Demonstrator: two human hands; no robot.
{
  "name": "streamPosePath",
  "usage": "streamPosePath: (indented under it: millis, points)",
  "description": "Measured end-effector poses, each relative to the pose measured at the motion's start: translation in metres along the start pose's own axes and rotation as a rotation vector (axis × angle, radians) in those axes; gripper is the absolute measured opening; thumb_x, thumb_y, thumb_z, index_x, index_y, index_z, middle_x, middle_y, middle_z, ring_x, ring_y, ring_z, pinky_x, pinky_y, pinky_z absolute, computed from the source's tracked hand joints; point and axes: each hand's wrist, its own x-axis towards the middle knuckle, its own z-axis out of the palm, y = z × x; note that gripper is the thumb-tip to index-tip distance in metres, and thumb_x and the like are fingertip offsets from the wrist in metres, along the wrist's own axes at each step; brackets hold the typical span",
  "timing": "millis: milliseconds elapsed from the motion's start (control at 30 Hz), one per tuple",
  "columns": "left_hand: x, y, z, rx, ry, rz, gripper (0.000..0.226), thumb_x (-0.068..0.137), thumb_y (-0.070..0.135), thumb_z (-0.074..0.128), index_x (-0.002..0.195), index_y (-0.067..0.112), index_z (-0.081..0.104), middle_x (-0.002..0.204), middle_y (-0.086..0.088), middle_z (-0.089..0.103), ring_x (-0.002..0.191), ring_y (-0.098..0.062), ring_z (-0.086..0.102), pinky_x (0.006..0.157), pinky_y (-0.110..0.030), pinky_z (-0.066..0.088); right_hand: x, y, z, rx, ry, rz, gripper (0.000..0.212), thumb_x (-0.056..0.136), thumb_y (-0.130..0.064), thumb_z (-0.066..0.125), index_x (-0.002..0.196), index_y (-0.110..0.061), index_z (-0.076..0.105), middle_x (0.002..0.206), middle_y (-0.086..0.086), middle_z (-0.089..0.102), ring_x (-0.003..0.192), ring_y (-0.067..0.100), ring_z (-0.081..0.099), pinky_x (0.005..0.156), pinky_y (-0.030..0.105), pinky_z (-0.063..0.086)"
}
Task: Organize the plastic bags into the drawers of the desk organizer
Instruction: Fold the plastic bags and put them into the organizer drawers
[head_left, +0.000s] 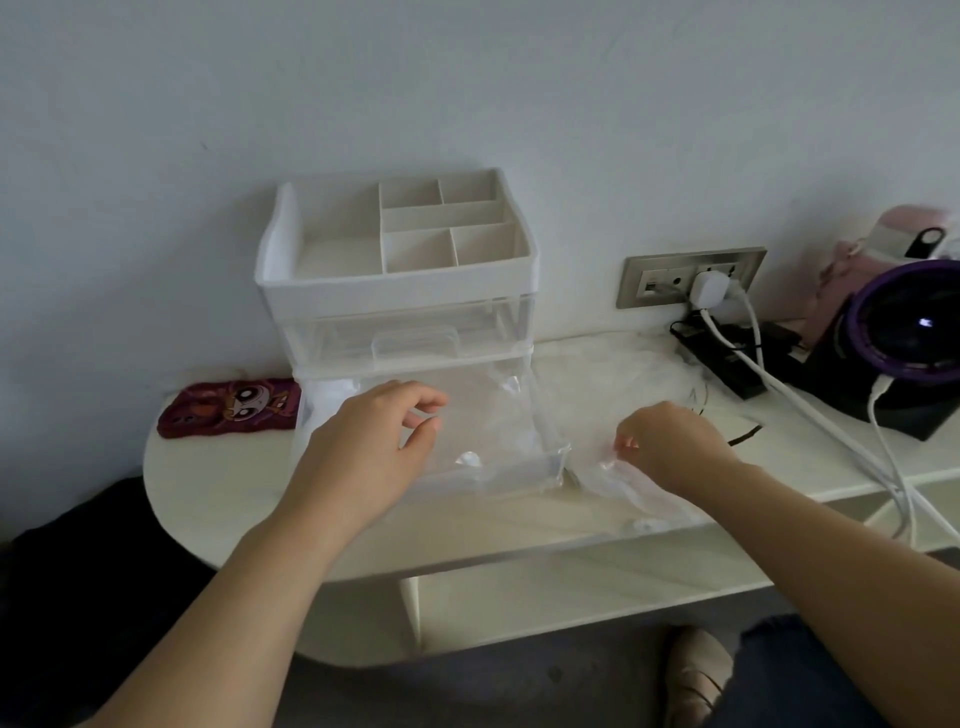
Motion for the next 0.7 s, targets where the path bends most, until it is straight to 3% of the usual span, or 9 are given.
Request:
streamPosePath:
  millis: [200,367,467,567,633,700]
  points:
    - [-0.001,0.000,-0.002,-0.004,-0.001,0.012,0.021,0.091,0.026,0.054,0.107,0.037,0.062,0.096,0.032,0.055,0.095,0.007,0.055,0.082,-0.029,0.047,-0.009,0.002,-0.009,0.052,0.022,-0.008,0.022,0.091,-0.014,0.049,0.103,-0.010,0.068,0.109,0.010,0.067,0.101,0.030,0.062,0.083,0.040,0.054]
    - [-0.001,0.003,-0.003,-0.009,0.021,0.037,0.020,0.091,0.025,0.055,0.105,0.036,0.063,0.096,0.030,0.056,0.092,0.009,0.056,0.080,-0.028,0.047,-0.026,0.007,-0.028,0.265,0.099,-0.040,0.013,0.090,-0.027,0.058,0.087,-0.023,0.070,0.080,-0.015,0.062,0.076,0.006,0.058,0.067,0.021,0.044]
    - [-0.002,0.006,-0.003,0.005,0.040,0.068,0.020,0.091,0.023,0.055,0.105,0.034,0.063,0.098,0.028,0.058,0.092,0.009,0.055,0.075,-0.021,0.044,-0.038,0.006,-0.039,0.430,0.102,-0.035,0.012,0.085,-0.026,0.065,0.074,-0.024,0.067,0.068,-0.016,0.061,0.067,-0.001,0.058,0.065,0.018,0.046]
    - [-0.005,0.017,-0.003,-0.024,0.070,0.145,0.019,0.091,0.020,0.055,0.103,0.032,0.065,0.096,0.031,0.057,0.094,0.012,0.054,0.069,-0.006,0.038,-0.046,-0.001,-0.055,0.753,0.120,0.013,0.014,0.084,-0.022,0.066,0.071,-0.019,0.068,0.060,-0.008,0.067,0.051,0.001,0.061,0.053,0.019,0.048]
    - [-0.008,0.028,-0.003,-0.173,0.041,0.192,0.016,0.091,0.020,0.058,0.100,0.031,0.066,0.095,0.027,0.062,0.092,0.012,0.056,0.073,-0.001,0.040,-0.051,-0.012,-0.067,1.081,0.115,0.046,0.013,0.085,-0.015,0.065,0.072,-0.013,0.067,0.058,-0.004,0.066,0.049,0.006,0.061,0.053,0.019,0.048]
    - [-0.011,0.039,-0.006,-0.402,-0.084,0.159,0.015,0.088,0.038,0.061,0.101,0.034,0.065,0.096,0.020,0.068,0.092,0.007,0.061,0.081,-0.009,0.047,-0.054,-0.026,-0.079,1.300,0.106,0.057,0.013,0.086,-0.011,0.064,0.074,-0.009,0.065,0.055,-0.003,0.062,0.050,0.011,0.061,0.058,0.025,0.049]
